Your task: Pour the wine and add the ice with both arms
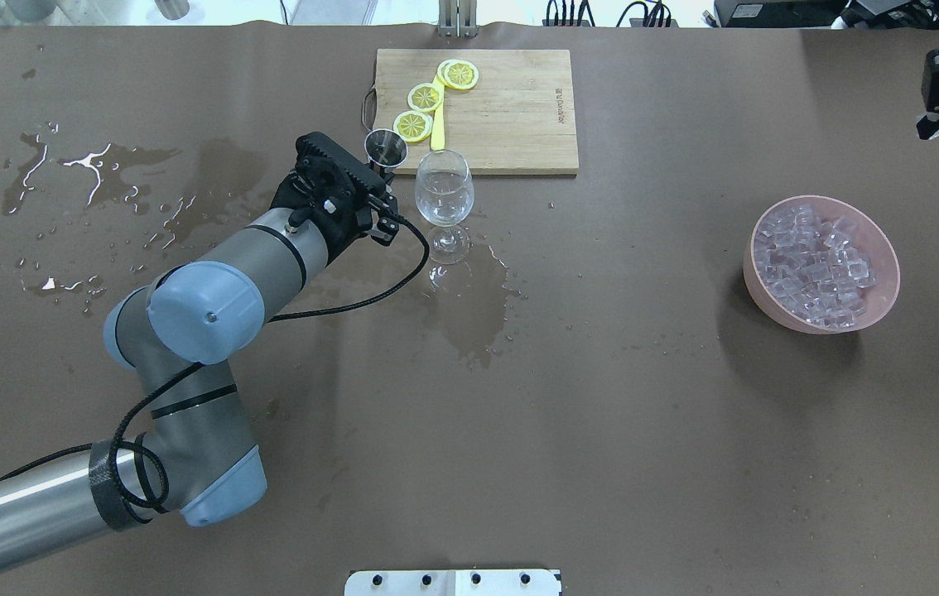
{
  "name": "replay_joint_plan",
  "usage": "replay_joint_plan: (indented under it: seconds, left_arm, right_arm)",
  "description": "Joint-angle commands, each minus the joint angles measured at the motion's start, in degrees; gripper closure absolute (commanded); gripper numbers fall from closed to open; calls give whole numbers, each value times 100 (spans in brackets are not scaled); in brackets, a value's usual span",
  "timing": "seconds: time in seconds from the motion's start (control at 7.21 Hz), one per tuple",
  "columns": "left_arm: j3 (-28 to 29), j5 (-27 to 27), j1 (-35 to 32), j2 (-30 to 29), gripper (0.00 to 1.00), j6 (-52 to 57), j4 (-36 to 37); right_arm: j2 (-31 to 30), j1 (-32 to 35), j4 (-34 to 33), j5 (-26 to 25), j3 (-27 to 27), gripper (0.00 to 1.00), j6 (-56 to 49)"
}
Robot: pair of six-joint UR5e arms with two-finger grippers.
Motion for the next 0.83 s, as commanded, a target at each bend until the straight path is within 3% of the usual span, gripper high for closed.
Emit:
replay_joint_plan:
  seconds: [0.0, 0.69]
  left_arm:
    - [-46, 64, 3, -157, 100, 39, 380]
    - [-55, 530, 3, -323, 100, 1382, 784]
  right_arm:
    - [3, 29, 0, 3, 6, 78, 0]
    - [47, -41, -9, 3, -20, 78, 0]
